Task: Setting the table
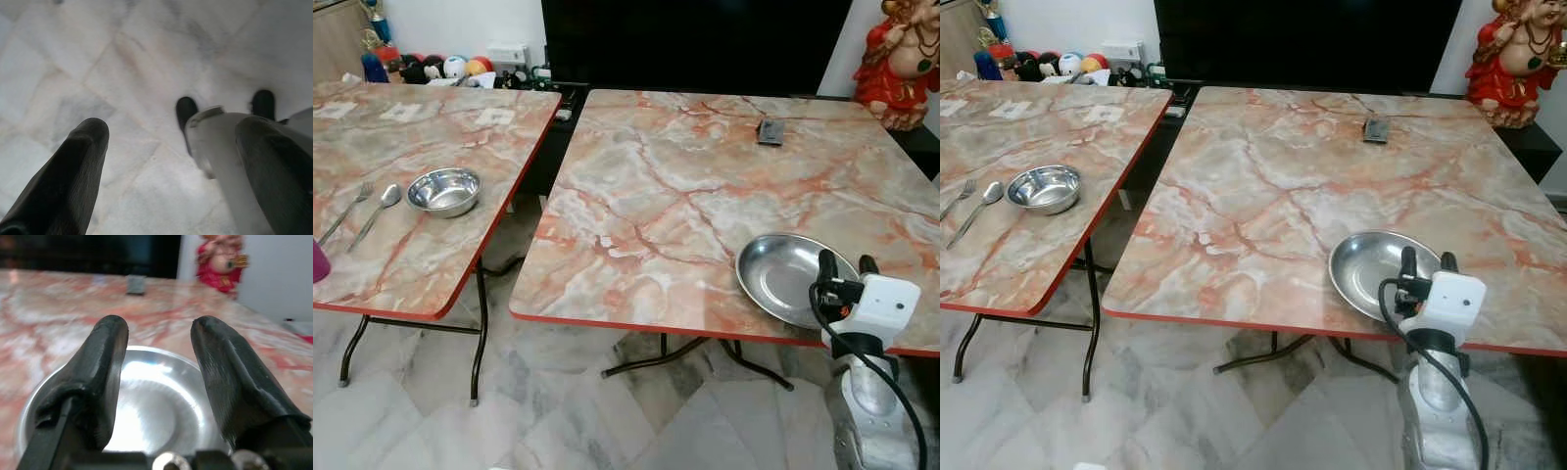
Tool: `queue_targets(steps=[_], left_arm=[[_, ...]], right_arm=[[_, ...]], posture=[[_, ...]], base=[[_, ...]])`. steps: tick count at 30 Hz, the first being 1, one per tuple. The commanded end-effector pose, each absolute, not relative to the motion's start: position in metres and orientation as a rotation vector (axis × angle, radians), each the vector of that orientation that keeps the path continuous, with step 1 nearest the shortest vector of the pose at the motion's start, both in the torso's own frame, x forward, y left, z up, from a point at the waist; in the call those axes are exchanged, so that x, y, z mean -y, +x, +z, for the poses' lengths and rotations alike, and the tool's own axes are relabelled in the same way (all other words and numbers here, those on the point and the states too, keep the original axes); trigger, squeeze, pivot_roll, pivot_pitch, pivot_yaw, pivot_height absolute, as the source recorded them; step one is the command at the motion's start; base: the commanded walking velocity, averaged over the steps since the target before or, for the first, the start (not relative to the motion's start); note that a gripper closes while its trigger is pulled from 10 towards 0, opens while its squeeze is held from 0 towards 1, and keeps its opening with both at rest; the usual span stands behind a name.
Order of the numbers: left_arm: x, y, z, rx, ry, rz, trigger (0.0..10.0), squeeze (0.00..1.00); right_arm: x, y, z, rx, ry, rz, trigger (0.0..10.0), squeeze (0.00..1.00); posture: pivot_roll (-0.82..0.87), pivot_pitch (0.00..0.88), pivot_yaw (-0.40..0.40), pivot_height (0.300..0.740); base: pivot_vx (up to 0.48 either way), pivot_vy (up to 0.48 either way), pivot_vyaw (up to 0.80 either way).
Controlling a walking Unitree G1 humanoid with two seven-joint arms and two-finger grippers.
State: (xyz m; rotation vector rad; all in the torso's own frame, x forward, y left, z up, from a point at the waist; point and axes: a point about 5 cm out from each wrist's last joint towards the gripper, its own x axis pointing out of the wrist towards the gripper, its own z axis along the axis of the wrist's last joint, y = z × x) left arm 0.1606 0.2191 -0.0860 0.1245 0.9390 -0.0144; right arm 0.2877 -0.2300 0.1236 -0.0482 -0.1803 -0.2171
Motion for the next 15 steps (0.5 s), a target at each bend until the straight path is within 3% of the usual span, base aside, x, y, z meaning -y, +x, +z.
queue_targets(steps=[1,6,15], left_arm=[[-0.22,0.149,-0.091,-0.983,0.105,-0.008,10.0,0.0],[-0.226,0.16,-0.086,-0.952,0.082,0.077,10.0,0.0],[-0.226,0.156,-0.087,-0.944,0.028,0.143,10.0,0.0]], right_arm=[[0.223,0.285,0.12,0.157,-0.066,-0.163,10.0,0.0],[0.191,0.277,0.104,0.117,-0.123,0.037,10.0,0.0],[0.194,0.275,0.101,0.087,-0.07,0.021,10.0,0.0]], posture=[[-0.05,0.079,-0.036,0.74],[-0.04,0.071,-0.037,0.74],[-0.05,0.056,-0.044,0.74]], base=[[0.0,0.0,0.0],[0.0,0.0,0.0],[0.0,0.0,0.0]])
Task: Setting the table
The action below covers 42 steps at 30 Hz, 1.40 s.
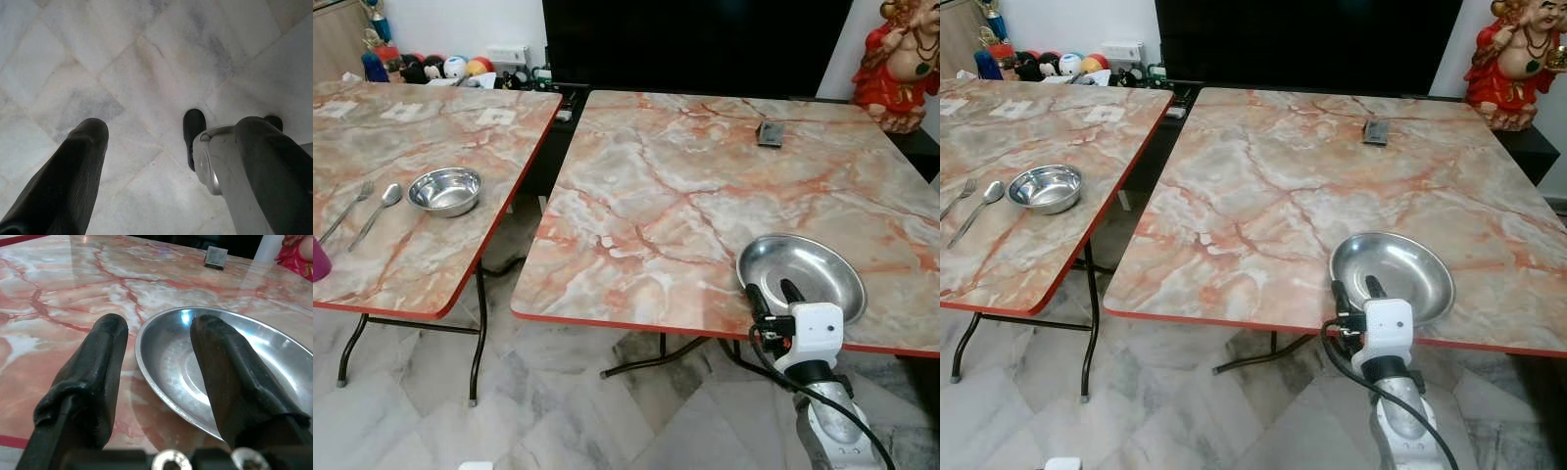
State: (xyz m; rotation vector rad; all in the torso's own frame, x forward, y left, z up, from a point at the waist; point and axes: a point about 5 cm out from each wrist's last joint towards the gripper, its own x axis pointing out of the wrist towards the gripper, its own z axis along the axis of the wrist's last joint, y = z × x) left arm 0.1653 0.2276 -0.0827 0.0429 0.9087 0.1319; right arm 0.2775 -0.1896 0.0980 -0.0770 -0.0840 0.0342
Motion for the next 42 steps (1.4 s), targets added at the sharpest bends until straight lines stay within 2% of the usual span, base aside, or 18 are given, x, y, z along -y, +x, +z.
queue_targets(steps=[1,14,24,42], left_arm=[[-0.225,0.156,-0.087,-0.944,0.026,0.143,10.0,0.0],[-0.223,0.151,-0.09,-0.957,0.001,0.154,10.0,0.0],[-0.223,0.141,-0.094,-0.978,0.003,0.149,10.0,0.0],[-0.22,0.14,-0.095,-0.985,-0.002,0.148,10.0,0.0]], right_arm=[[0.196,0.275,0.1,0.084,-0.067,0.015,10.0,0.0],[0.199,0.276,0.093,0.056,0.026,-0.067,10.0,0.0],[0.196,0.278,0.093,0.056,0.042,-0.072,10.0,0.0],[0.187,0.283,0.096,0.065,0.059,-0.058,10.0,0.0]], posture=[[-0.05,0.055,-0.045,0.74],[-0.03,0.036,-0.041,0.74],[-0.03,0.028,-0.04,0.74],[-0.02,0.047,-0.046,0.74]], base=[[0.0,0.0,0.0],[0.0,0.022,0.0],[0.0,0.455,0.0],[0.0,0.48,0.0]])
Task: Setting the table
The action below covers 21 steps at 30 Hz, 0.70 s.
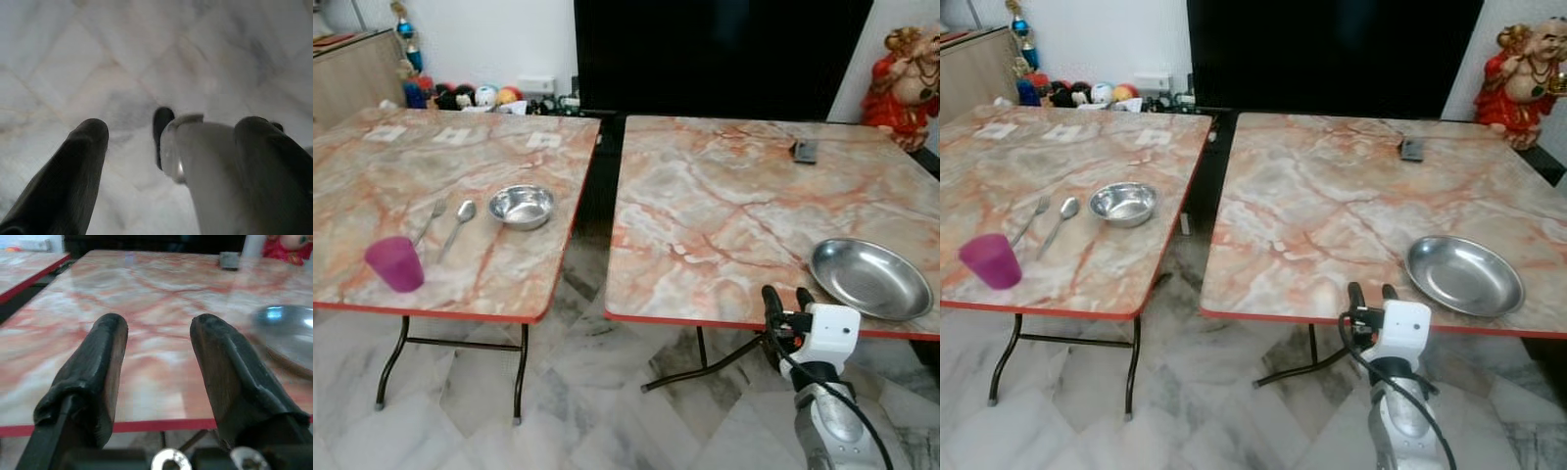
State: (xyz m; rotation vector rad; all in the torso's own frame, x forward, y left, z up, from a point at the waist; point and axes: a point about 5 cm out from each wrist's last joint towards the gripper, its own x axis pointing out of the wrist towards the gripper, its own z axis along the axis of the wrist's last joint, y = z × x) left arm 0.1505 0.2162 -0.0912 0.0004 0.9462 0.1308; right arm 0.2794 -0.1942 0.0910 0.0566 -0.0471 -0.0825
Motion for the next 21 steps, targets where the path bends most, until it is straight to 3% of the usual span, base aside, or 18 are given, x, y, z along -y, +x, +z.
queue_targets(steps=[1,21], left_arm=[[-0.2202,0.1398,-0.0948,-0.985,-0.002,0.148,10.0,0.0],[-0.2205,0.1427,-0.0938,-0.978,-0.006,0.154,10.0,0.0]], right_arm=[[0.1867,0.2831,0.0959,0.066,0.06,-0.058,10.0,0.0],[0.1833,0.2888,0.099,0.073,0.071,-0.066,10.0,0.0]], posture=[[-0.02,0.048,-0.046,0.74],[-0.01,0.07,-0.048,0.74]], base=[[0.0,0.48,0.0],[0.0,0.459,0.0]])
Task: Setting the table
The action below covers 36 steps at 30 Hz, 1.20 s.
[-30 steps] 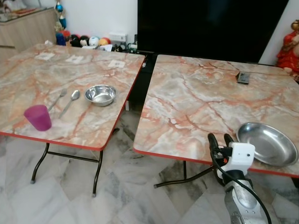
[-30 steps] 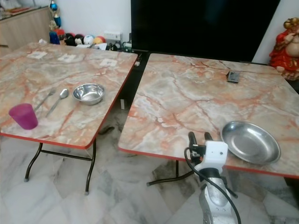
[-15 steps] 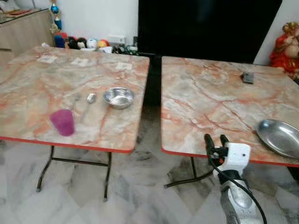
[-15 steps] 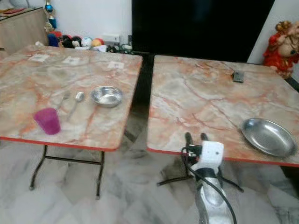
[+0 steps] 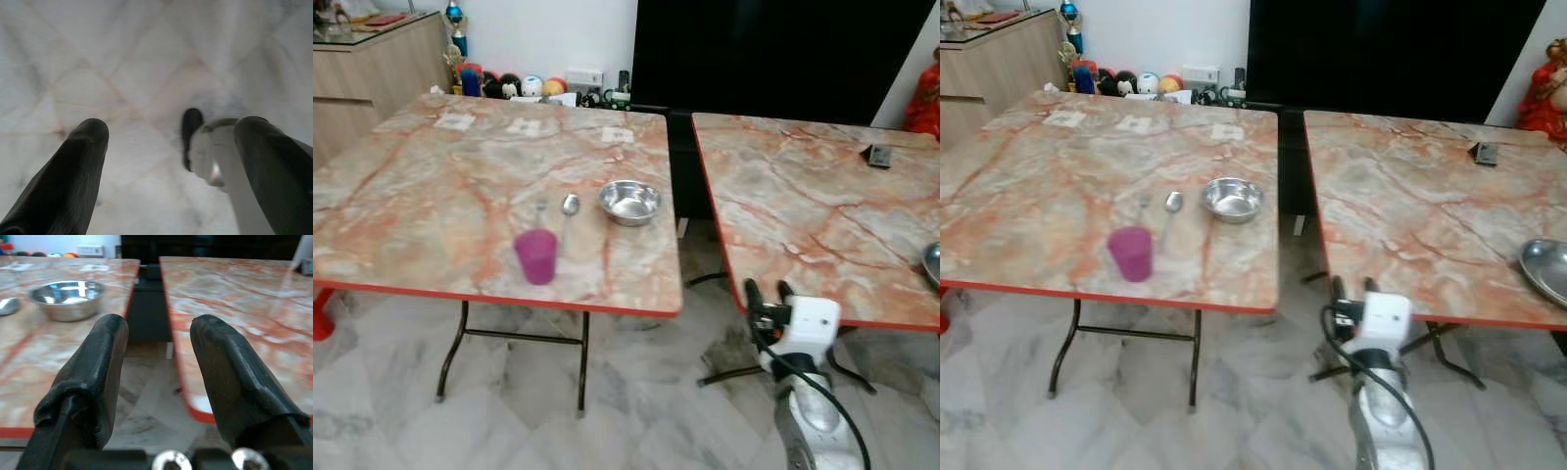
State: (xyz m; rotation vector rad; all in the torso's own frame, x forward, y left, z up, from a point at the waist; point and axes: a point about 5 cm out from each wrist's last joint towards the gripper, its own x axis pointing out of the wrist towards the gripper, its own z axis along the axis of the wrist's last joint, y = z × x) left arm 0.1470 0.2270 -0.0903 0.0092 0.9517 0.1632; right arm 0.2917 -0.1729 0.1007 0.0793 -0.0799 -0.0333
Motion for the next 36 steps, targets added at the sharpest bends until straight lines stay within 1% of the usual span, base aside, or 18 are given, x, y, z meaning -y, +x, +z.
queue_targets(steps=[1,4,17,24,33,36], left_arm=[[-0.221,0.143,-0.094,-0.977,-0.006,0.154,10.0,0.0],[-0.221,0.144,-0.093,-0.976,-0.005,0.154,10.0,0.0],[-0.221,0.147,-0.092,-0.961,0.002,0.141,10.0,0.0],[-0.219,0.138,-0.095,-0.971,-0.007,0.138,10.0,0.0],[-0.219,0.135,-0.096,-0.973,-0.01,0.139,10.0,0.0],[-0.219,0.135,-0.096,-0.975,-0.012,0.14,10.0,0.0]], right_arm=[[0.183,0.289,0.099,0.073,0.072,-0.066,10.0,0.0],[0.183,0.289,0.099,0.074,0.073,-0.065,10.0,0.0],[0.18,0.291,0.1,0.074,0.082,-0.065,10.0,0.0],[0.18,0.292,0.101,0.079,0.084,-0.065,10.0,0.0],[0.178,0.293,0.101,0.08,0.083,-0.056,10.0,0.0],[0.176,0.292,0.102,0.082,0.069,-0.027,10.0,0.0]], posture=[[-0.01,0.07,-0.048,0.74],[-0.01,0.071,-0.049,0.74],[-0.01,0.079,-0.052,0.74],[-0.01,0.083,-0.053,0.74],[-0.01,0.084,-0.051,0.74],[-0.01,0.084,-0.051,0.74]], base=[[0.0,0.296,0.0],[0.0,0.279,0.0],[0.0,0.0,0.0],[0.0,0.0,0.0],[0.0,0.0,0.0],[0.246,0.0,0.0]])
